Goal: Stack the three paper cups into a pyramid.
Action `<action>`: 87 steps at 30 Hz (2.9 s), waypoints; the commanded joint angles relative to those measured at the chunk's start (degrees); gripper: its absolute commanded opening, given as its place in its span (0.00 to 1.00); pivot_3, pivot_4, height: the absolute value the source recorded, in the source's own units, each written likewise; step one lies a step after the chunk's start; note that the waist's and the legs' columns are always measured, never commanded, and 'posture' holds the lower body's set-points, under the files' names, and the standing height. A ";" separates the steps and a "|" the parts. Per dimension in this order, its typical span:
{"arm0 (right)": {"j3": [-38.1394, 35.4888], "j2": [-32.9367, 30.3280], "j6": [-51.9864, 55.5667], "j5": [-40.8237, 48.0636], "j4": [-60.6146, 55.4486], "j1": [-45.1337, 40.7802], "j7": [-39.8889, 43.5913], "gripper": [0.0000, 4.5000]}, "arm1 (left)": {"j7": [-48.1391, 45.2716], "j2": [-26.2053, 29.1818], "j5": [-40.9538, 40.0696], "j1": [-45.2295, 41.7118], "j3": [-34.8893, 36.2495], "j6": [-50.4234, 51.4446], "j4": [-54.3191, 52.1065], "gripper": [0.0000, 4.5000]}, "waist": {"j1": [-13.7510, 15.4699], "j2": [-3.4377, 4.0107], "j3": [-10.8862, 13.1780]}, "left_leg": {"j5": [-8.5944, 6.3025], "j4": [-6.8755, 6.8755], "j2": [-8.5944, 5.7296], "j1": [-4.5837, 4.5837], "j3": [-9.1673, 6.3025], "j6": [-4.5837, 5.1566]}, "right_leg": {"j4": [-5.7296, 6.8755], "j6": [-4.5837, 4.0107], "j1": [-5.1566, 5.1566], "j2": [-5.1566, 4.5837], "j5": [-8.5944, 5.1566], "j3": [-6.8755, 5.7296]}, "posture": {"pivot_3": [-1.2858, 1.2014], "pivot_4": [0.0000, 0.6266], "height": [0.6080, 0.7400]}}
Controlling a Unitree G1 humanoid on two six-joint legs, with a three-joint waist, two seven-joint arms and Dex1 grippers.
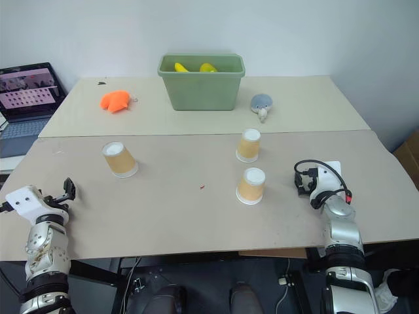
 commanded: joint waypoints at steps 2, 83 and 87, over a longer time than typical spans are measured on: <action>0.36 0.87 -1.19 -0.54 1.19 -0.91 -0.99 0.99 | -5.50 0.53 -2.56 -0.63 -1.90 2.25 -5.03 1.00 | 0.01 0.00 0.00 | 0.00 0.00 0.00 0.00 0.00 0.00 | 0.00 0.00 0.00 0.00 0.00 0.00 | 0.52 0.24 0.94; 13.13 -11.23 22.80 14.88 -33.56 0.46 39.18 0.99 | -44.34 13.00 -5.64 9.03 -33.33 26.47 -46.95 1.00 | 1.65 0.48 0.39 | -0.24 0.14 -0.05 -0.32 -0.04 0.24 | -0.39 0.06 -0.10 0.04 -0.03 0.08 | 0.52 0.24 0.94; 12.94 -11.13 22.93 15.06 -33.46 0.59 39.23 0.99 | -44.42 13.20 -5.69 9.03 -33.13 26.58 -46.97 1.00 | 1.69 0.48 0.39 | -0.24 0.14 -0.05 -0.32 -0.04 0.24 | -0.38 0.06 -0.09 0.04 -0.03 0.08 | 0.52 0.24 0.94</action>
